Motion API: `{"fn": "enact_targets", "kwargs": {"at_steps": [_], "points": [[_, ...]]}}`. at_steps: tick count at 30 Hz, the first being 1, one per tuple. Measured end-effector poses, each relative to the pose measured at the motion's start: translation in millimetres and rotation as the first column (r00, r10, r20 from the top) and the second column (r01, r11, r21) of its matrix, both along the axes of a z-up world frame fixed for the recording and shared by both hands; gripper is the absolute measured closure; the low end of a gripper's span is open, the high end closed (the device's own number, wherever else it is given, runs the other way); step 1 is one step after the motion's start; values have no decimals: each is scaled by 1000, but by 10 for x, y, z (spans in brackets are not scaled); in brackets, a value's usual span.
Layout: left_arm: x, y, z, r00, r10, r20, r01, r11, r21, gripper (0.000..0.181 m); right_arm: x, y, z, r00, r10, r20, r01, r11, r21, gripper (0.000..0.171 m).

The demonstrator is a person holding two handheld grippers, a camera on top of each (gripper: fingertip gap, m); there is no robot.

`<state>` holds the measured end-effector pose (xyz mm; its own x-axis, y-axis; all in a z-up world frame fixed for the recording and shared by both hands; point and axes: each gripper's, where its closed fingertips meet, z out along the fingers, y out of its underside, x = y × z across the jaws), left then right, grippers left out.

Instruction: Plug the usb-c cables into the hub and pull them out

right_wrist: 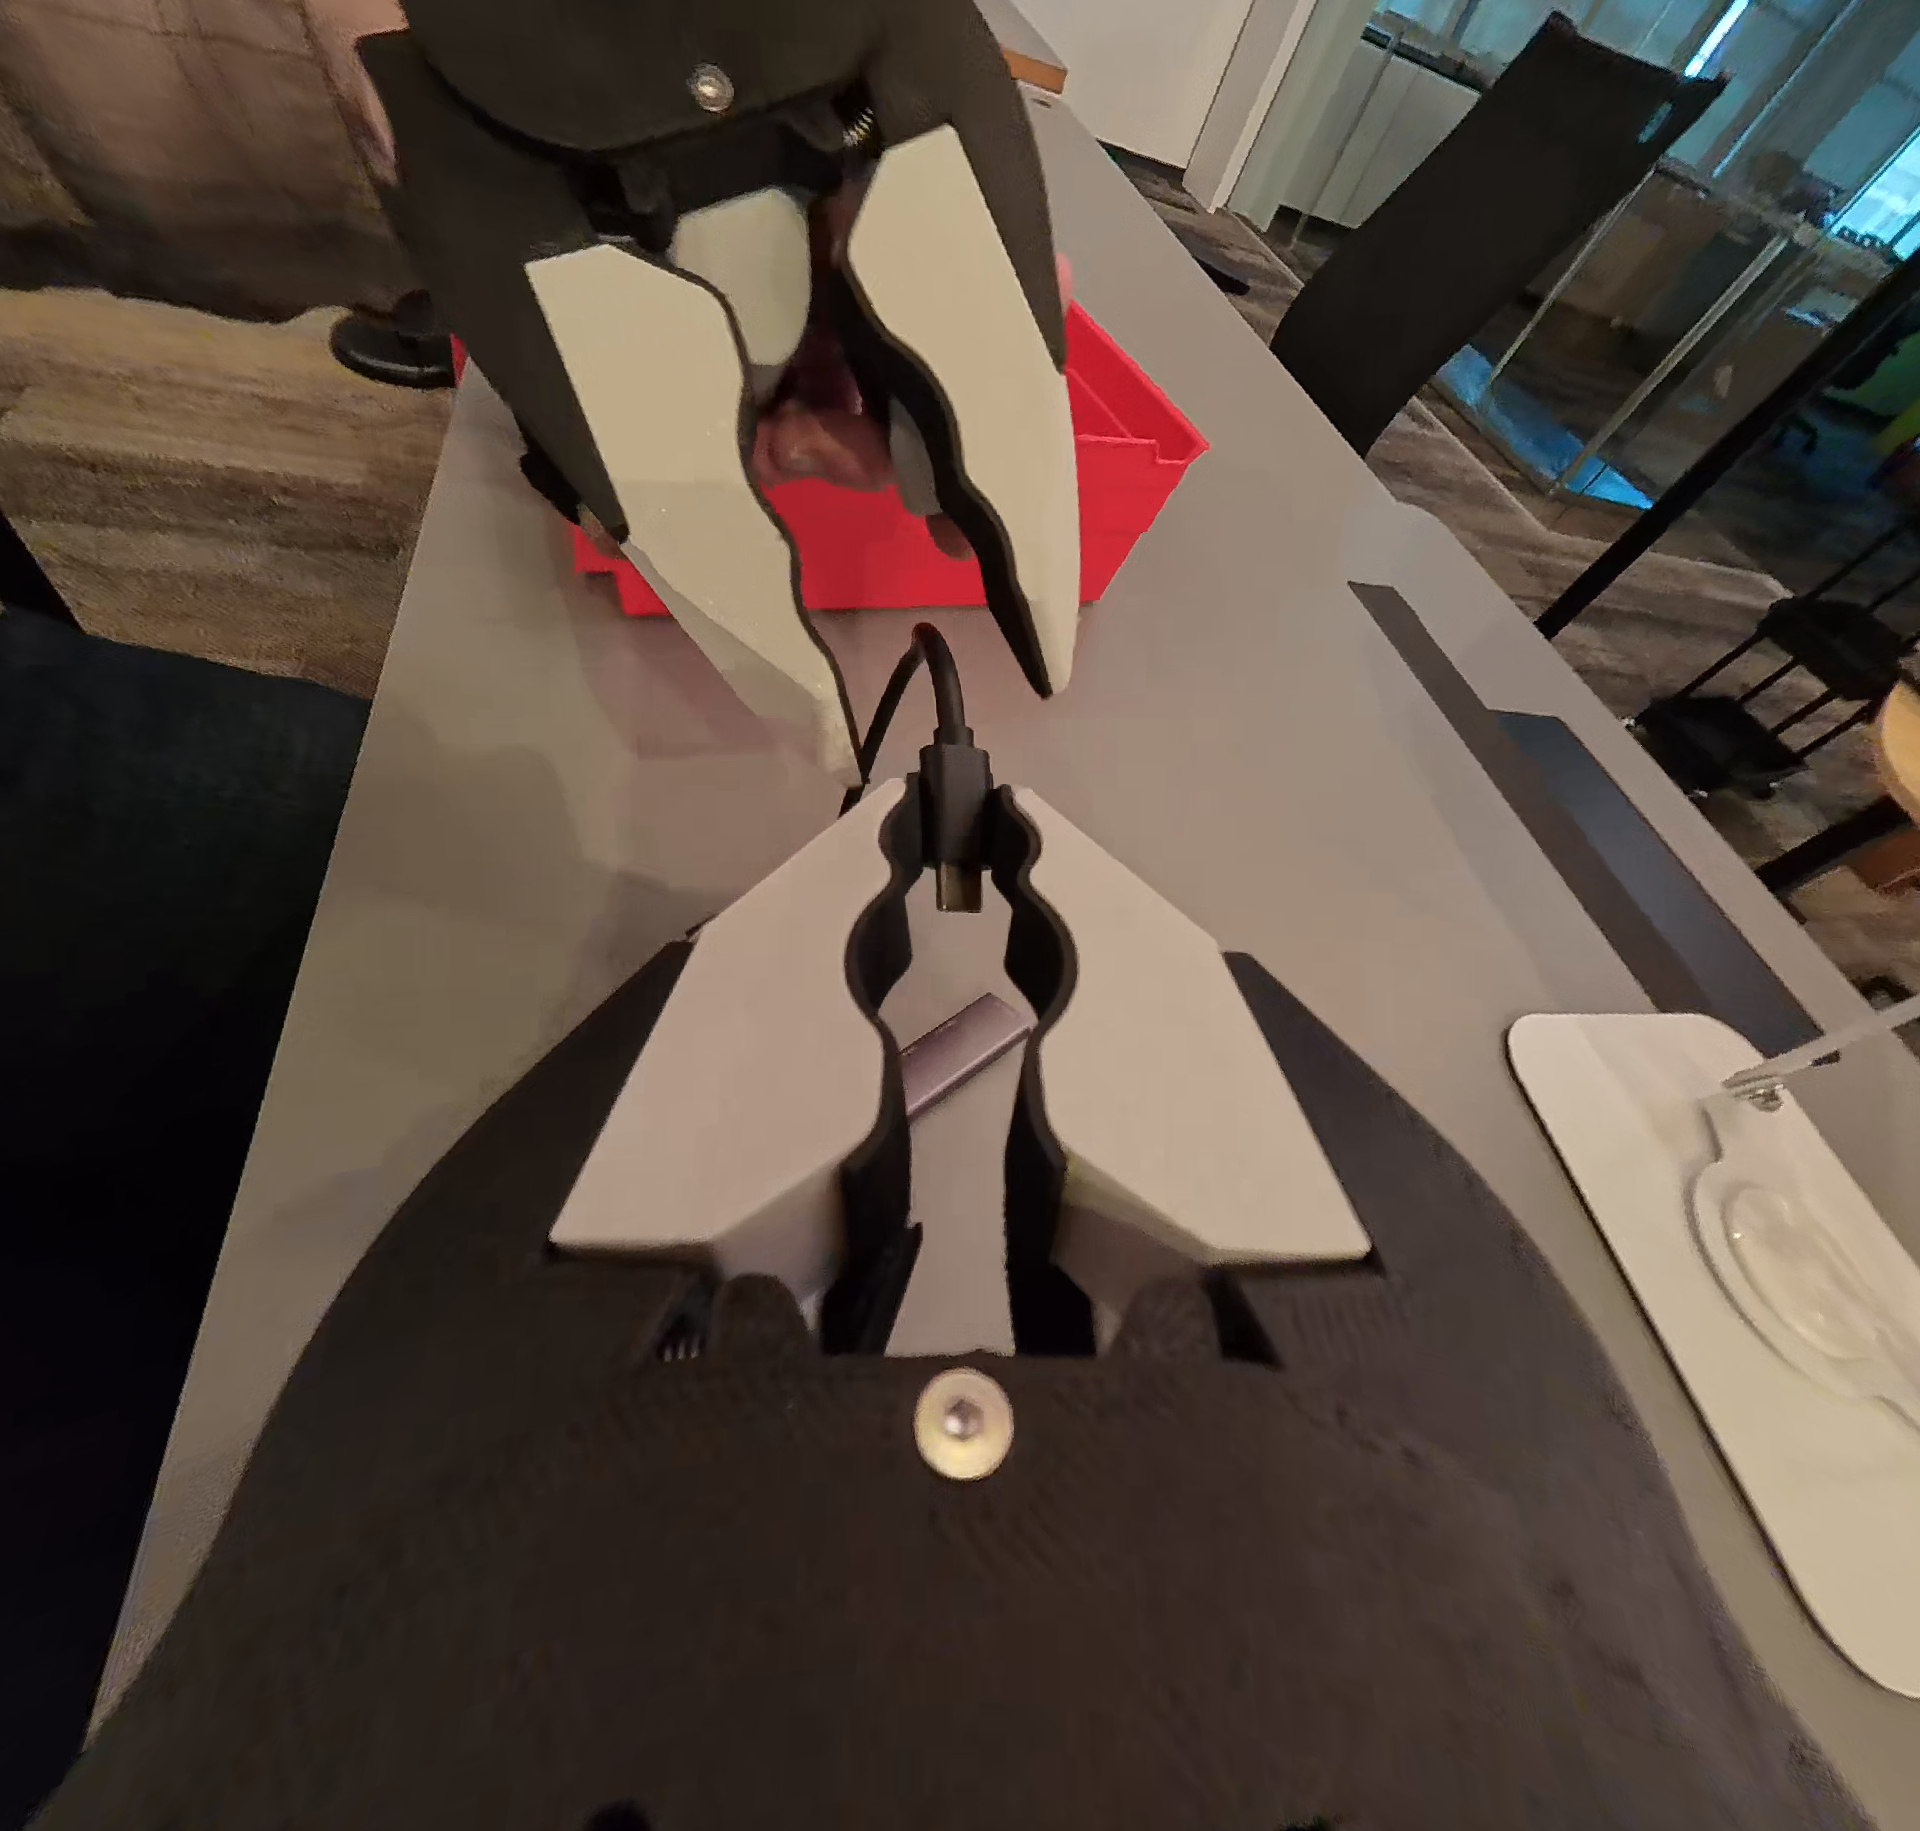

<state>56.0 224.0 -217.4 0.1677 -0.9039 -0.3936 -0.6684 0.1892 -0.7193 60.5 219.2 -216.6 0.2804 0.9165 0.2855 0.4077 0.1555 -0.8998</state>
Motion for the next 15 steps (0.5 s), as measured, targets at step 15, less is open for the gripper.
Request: {"fn": "enact_targets", "kwargs": {"at_steps": [15], "points": [[58, -220, -5, 993, -101, 69, 109, 985, -134, 169, -49, -129, 58, 997, 82, -11, -81, 993, 86, 162]]}}
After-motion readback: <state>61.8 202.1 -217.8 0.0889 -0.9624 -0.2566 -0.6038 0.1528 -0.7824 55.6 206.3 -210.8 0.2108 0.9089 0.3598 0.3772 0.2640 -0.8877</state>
